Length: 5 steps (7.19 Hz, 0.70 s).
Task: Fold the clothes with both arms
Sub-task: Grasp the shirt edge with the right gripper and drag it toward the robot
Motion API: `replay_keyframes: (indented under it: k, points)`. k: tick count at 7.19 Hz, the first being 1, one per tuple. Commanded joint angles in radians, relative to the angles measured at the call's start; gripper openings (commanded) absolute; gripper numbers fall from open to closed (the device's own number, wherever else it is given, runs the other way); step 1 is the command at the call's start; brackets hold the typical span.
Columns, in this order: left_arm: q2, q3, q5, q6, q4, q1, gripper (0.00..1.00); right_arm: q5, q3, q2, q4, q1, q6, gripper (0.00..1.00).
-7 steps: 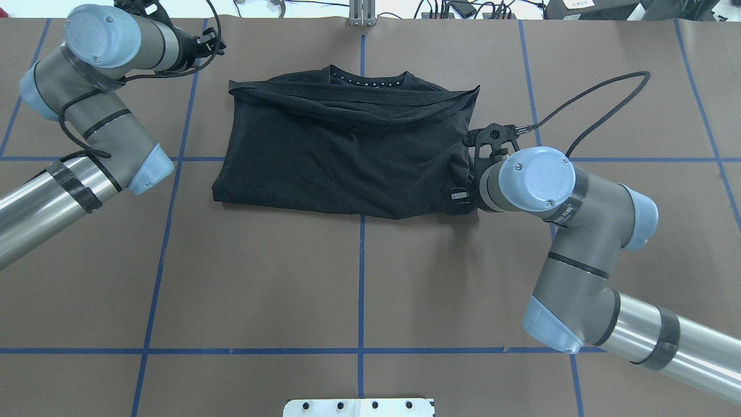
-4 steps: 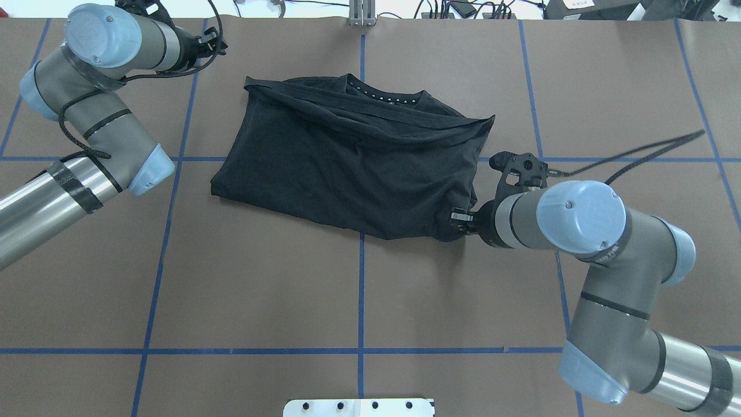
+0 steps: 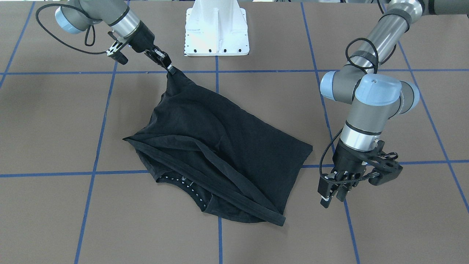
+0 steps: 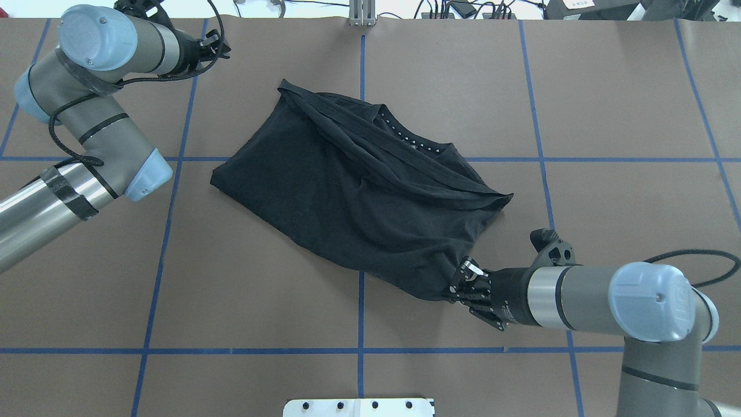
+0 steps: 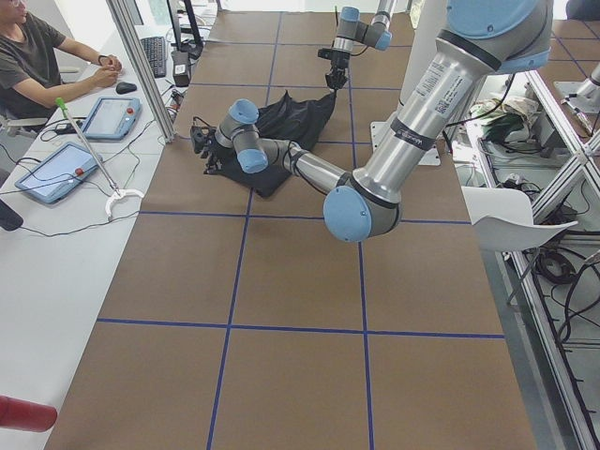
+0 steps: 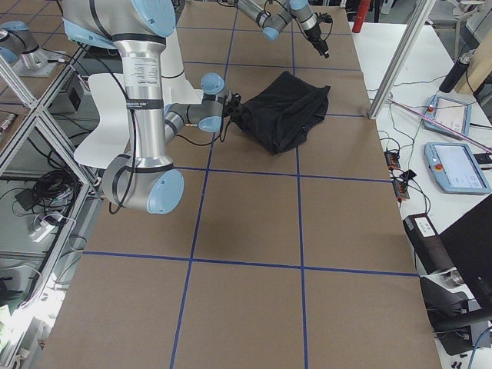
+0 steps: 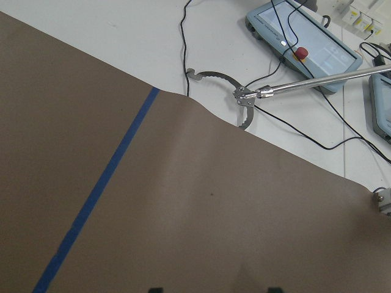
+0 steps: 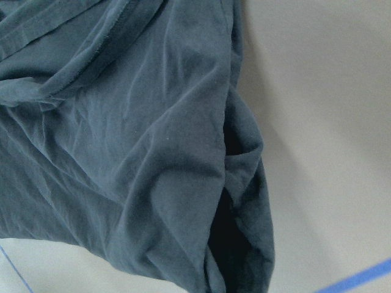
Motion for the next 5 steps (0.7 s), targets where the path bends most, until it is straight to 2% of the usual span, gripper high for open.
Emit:
replay_keyframes:
  k: [1, 2, 3, 4, 5]
  points:
    - [0.041, -0.095, -0.061, -0.060, 0.002, 0.032, 0.66, -0.006, 0.047, -0.062, 0.013, -0.176, 0.137, 0.00]
    - [0.127, -0.221, -0.061, -0.067, 0.047, 0.086, 0.66, -0.006, 0.048, -0.066, 0.011, -0.264, 0.138, 0.00]
    - [0.153, -0.323, -0.057, -0.086, 0.154, 0.129, 0.69, -0.009, 0.048, -0.069, 0.010, -0.316, 0.138, 0.27]
    - [0.157, -0.377, -0.040, -0.133, 0.240, 0.188, 0.69, -0.011, 0.048, -0.067, 0.010, -0.327, 0.136, 0.85]
    - [0.201, -0.493, -0.025, -0.165, 0.337, 0.274, 0.69, -0.011, 0.048, -0.067, 0.010, -0.314, 0.134, 1.00]
